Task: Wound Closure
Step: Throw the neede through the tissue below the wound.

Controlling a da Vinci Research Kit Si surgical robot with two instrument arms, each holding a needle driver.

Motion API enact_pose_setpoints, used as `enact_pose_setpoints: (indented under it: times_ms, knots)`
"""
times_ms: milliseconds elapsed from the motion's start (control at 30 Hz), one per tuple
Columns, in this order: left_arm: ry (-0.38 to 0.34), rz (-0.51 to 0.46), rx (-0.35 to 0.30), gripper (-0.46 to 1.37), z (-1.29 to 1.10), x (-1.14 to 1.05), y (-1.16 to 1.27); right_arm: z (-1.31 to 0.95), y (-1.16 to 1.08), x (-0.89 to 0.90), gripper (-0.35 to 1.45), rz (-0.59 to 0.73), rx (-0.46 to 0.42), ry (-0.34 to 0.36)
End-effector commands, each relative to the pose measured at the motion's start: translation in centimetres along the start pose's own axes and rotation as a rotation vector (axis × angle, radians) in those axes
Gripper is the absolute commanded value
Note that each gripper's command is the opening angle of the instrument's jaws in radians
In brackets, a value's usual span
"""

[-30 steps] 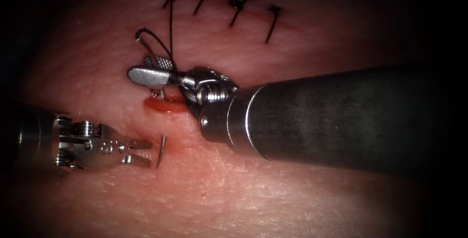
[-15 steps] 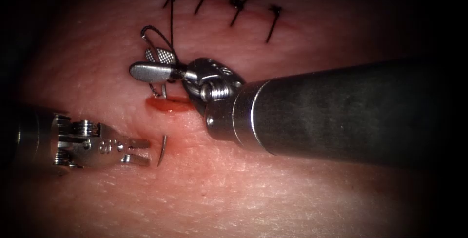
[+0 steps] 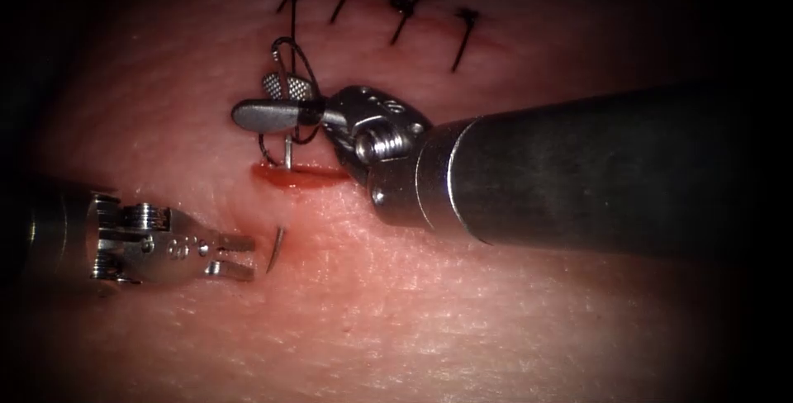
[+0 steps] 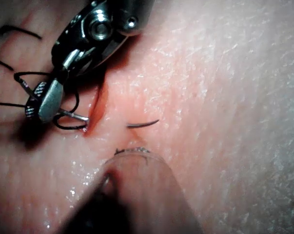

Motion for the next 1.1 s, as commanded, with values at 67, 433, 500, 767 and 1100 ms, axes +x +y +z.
enact_pose_setpoints:
  times_ms: [67,433,500,767,1100]
  knots:
    - [0.000,-0.001,0.000,0.09,0.00,0.00,0.01,0.01,-0.01,0.01,-0.35,0.172,-0.007,0.003]
    - [0.000,0.000,-0.001,0.08,0.00,0.00,0.00,-0.02,-0.04,-0.10,-0.35,0.470,-0.030,-0.037]
    - [0.000,0.005,-0.001,0.10,-0.01,0.00,0.00,-0.04,-0.06,-0.15,-0.35,0.496,-0.023,-0.053]
    - [0.000,0.005,-0.002,0.08,-0.01,0.01,-0.01,-0.09,-0.15,-0.24,-0.35,0.540,-0.007,-0.073]
    - [0.000,0.005,-0.002,0.10,0.00,0.01,-0.02,-0.13,-0.28,-0.37,-0.35,0.594,0.014,-0.102]
